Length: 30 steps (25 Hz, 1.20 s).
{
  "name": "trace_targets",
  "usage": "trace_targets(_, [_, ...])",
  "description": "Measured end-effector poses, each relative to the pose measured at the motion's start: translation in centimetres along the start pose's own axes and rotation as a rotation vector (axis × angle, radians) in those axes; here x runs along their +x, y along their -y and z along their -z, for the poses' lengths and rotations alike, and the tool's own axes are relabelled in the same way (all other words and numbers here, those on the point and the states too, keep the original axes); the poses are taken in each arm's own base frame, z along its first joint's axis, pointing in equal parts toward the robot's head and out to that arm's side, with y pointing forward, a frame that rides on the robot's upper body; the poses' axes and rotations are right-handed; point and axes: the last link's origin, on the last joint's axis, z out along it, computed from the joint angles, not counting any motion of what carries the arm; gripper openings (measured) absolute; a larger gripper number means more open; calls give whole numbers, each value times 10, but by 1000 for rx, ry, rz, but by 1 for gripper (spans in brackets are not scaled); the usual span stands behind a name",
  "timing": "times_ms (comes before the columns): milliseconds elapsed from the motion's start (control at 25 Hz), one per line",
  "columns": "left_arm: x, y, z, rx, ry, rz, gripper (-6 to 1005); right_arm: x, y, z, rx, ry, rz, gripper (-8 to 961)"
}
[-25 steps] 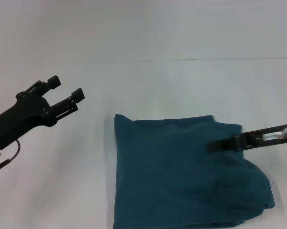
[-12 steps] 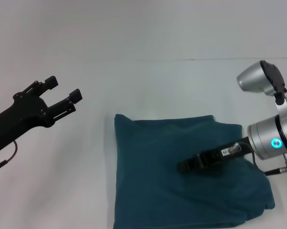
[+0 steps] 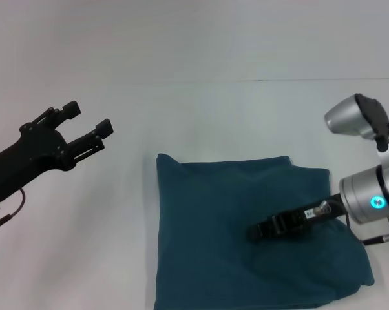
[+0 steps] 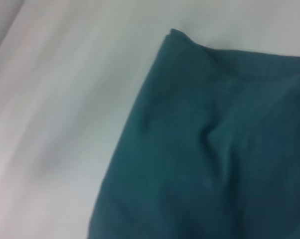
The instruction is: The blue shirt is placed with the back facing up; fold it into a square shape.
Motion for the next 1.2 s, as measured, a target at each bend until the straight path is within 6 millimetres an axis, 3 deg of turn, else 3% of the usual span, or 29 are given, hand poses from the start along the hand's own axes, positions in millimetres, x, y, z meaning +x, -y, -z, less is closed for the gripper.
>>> trace_targets(360, [1,1,1,3,-1,-3,877,-14,-19,32,-54,93,27,38])
trace_targets(800, [2,1,0,4,-9,-2,876,18,-12,52,-54,81,-78,38])
trace_targets(1200, [6,2,-5,-5,-15,-10,876,31,2,34,-51,55,-118,38])
